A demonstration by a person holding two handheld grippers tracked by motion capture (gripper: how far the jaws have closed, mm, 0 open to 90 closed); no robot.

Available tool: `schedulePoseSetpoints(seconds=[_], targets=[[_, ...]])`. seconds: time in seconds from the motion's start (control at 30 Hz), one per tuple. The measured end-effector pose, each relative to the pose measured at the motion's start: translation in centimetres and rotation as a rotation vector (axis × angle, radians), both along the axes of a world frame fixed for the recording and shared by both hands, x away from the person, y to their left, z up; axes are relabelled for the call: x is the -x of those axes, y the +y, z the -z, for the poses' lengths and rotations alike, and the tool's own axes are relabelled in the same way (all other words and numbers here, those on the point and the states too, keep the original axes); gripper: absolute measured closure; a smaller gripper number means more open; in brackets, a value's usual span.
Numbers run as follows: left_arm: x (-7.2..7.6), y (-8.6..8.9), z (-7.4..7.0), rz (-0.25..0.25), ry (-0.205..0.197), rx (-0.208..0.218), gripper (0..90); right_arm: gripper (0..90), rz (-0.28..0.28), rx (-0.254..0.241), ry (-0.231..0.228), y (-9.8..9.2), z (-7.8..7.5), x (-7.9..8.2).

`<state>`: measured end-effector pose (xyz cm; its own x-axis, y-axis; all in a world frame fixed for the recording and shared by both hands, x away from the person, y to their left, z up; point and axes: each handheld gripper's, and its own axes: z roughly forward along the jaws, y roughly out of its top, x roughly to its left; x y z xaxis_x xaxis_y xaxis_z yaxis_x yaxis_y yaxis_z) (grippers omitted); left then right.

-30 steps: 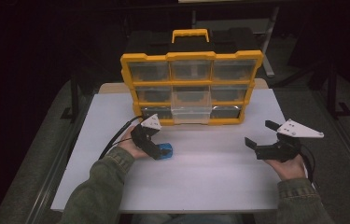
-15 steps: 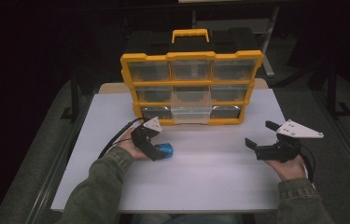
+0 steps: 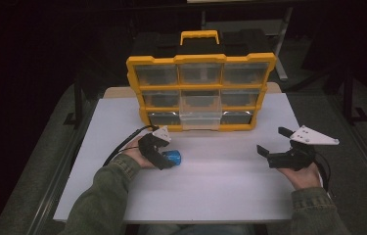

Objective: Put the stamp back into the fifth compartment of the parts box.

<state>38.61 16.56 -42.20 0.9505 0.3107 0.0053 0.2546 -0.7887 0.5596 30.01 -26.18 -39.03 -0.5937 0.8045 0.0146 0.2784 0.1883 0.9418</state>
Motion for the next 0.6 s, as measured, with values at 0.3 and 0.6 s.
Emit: schedulePoseSetpoints(seconds=[0.3,0.6], targets=[[0.14,-0.34,0.34,0.014,-0.008,-0.024,22.4,0.0,0.0,0.002,0.007,-0.03,0.09,-0.01],[0.17,-0.43,0.44,0.022,-0.008,-0.02,38.3,0.0,0.001,0.003,0.007,-0.07,0.13,0.0]])
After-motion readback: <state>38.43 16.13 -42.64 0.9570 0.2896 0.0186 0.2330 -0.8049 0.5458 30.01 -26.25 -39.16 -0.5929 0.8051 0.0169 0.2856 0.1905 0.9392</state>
